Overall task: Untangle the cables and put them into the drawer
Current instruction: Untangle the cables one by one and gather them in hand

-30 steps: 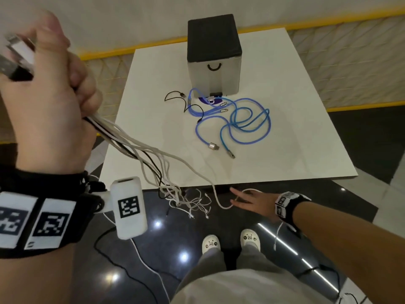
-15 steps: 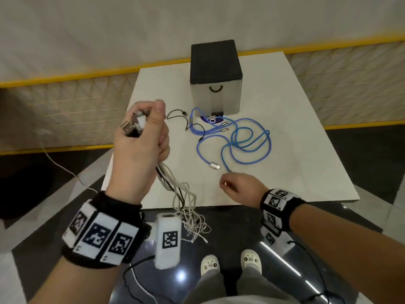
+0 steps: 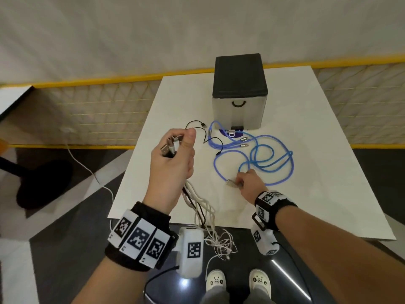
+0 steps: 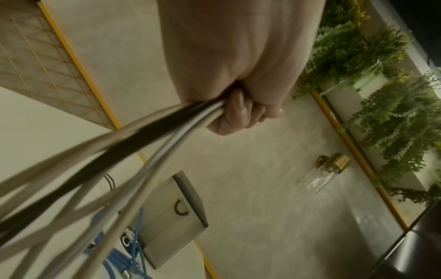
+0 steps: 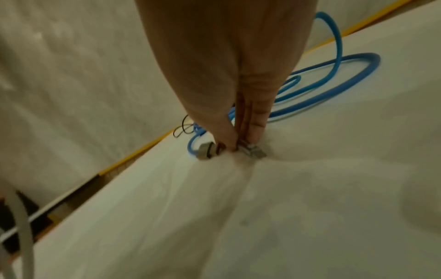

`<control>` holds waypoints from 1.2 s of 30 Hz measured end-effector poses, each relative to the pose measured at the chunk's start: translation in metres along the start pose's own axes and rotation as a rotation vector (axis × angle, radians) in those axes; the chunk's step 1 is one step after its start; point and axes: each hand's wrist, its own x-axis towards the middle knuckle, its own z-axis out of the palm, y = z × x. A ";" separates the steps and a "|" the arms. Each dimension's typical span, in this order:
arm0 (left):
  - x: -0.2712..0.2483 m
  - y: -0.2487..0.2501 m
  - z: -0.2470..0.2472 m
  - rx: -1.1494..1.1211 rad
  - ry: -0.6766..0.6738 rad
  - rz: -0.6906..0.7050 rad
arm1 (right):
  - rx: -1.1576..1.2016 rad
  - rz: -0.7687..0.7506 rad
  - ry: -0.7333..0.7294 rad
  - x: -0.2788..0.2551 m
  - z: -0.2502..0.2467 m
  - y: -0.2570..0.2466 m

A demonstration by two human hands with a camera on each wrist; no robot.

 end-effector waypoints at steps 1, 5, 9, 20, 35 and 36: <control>0.002 -0.001 -0.001 -0.001 0.002 -0.004 | 0.032 0.006 -0.004 0.000 -0.005 0.000; 0.011 -0.005 -0.002 0.009 0.004 0.006 | 0.505 0.033 0.009 -0.004 -0.047 -0.013; 0.022 -0.007 0.006 0.052 -0.007 0.018 | 0.969 -0.102 -0.003 -0.025 -0.107 -0.036; 0.032 -0.003 0.046 0.189 -0.337 0.186 | 0.943 -0.319 0.141 -0.070 -0.162 -0.083; 0.048 0.002 0.016 -0.182 0.325 0.119 | 0.672 -0.226 -0.226 -0.062 -0.125 -0.040; 0.047 0.006 0.008 -0.221 0.365 0.135 | 0.661 -0.180 -0.205 -0.061 -0.124 -0.029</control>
